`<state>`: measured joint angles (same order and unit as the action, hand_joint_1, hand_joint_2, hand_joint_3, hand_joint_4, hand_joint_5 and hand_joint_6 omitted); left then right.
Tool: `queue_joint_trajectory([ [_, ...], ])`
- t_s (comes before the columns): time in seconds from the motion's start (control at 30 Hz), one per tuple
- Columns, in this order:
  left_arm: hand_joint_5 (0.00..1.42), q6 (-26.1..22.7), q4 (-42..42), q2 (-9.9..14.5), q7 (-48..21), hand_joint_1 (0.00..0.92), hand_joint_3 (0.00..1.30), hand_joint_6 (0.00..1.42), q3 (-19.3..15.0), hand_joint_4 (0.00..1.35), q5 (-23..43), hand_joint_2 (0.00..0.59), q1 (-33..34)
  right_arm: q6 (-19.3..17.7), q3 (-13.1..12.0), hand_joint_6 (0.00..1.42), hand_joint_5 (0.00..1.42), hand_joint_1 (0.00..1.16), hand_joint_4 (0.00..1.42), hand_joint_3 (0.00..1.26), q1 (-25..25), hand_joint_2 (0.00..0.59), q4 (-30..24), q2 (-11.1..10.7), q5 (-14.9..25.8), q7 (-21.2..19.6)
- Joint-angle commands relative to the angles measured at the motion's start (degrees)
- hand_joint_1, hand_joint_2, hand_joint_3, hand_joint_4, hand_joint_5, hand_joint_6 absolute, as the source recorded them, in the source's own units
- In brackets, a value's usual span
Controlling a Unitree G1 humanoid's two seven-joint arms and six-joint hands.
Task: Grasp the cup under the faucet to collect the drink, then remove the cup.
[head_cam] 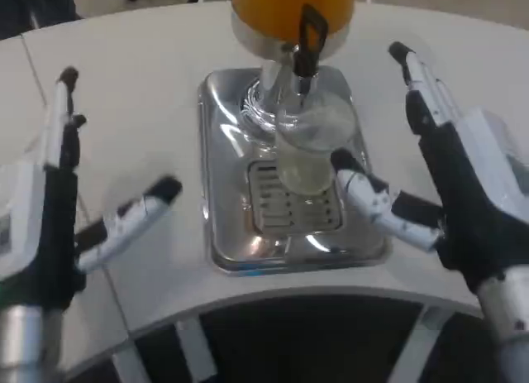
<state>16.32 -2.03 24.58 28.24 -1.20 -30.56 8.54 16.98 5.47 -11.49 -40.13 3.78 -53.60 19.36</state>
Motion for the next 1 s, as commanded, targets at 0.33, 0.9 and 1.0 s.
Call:
queue_joint_trajectory([
  [0.33, 0.00, -7.0, 23.4, -1.8, -9.3, 0.000, 0.00, 0.02, -3.5, 0.00, -9.2, 0.077, -22.7, 7.3, 1.7, 0.05, 0.00, 0.57, 0.00, 0.00, -14.4, 0.422, 3.6, 3.0, 10.0, -4.2],
  [0.9, 0.00, -1.3, 28.2, -3.3, -7.9, 0.000, 0.00, 0.04, -3.4, 0.00, -14.9, 0.093, -31.5, 8.3, 1.4, 0.03, 0.00, 0.57, 0.00, 0.00, -15.0, 0.415, 6.8, -1.3, 23.6, -4.9],
  [1.0, 0.00, -0.5, 28.0, -4.0, -7.5, 0.000, 0.00, 0.06, -3.9, 0.00, -14.7, 0.102, -31.8, 8.6, 1.4, 0.03, 0.00, 0.57, 0.00, 0.00, -16.4, 0.413, 8.1, -1.3, 25.7, -5.9],
])
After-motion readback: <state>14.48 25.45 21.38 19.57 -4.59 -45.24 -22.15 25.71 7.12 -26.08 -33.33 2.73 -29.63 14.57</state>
